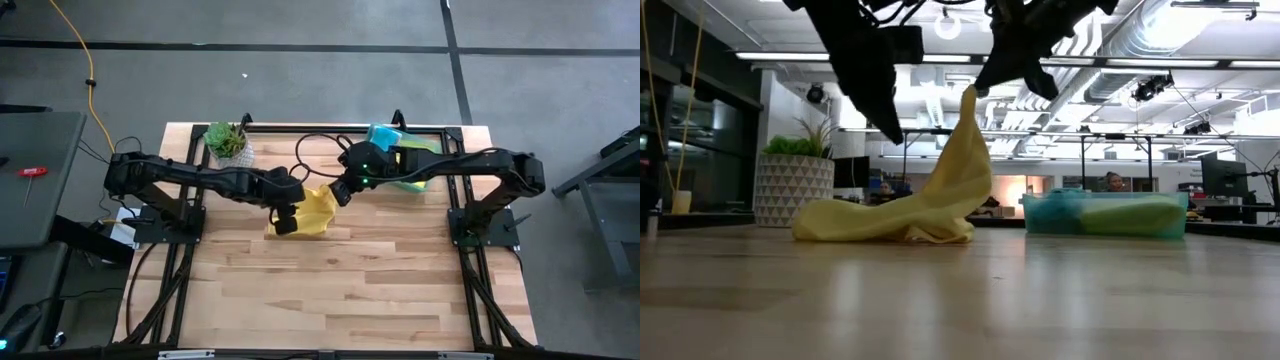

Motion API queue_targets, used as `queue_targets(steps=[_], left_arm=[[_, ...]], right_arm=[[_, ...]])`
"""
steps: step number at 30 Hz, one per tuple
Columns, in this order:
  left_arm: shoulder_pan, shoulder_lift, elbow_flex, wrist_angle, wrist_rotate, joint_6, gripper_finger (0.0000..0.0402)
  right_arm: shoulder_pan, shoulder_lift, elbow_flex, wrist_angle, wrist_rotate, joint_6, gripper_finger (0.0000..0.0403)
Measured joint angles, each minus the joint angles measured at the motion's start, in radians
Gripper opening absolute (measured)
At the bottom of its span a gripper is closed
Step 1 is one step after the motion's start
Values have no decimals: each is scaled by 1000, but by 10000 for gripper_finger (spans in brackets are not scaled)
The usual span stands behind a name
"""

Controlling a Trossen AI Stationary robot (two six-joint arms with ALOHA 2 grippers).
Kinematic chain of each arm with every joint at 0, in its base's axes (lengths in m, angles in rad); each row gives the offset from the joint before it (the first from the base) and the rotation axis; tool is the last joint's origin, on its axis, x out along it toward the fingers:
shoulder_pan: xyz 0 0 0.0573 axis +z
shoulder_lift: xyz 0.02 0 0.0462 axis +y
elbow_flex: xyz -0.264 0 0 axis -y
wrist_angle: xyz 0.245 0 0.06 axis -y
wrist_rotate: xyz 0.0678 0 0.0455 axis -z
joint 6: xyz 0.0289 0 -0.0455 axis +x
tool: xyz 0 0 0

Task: Fold microfiber towels
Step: Fold the yellow towel

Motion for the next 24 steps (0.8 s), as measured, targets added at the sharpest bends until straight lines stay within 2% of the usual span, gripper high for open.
queue_targets(steps=[6, 10, 13, 15, 19, 24], left_arm=[[22, 0, 57, 2, -96, 125, 180], [33, 0, 72, 2, -93, 185, 219], [45, 1, 72, 1, -78, 229, 234], [58, 18, 72, 24, -22, 267, 237], [112, 61, 72, 70, 162, 365, 238], [199, 151, 71, 104, 344, 497, 239]], right_arm=[[17, -68, 0, -41, 0, 9, 0], [41, -112, 0, -72, 25, 9, 0], [62, -130, 1, -87, 23, 7, 0], [74, -131, 1, -93, 13, 3, 0], [94, -123, 1, -109, -2, -1, 0], [114, -123, 1, -113, -2, -18, 0]])
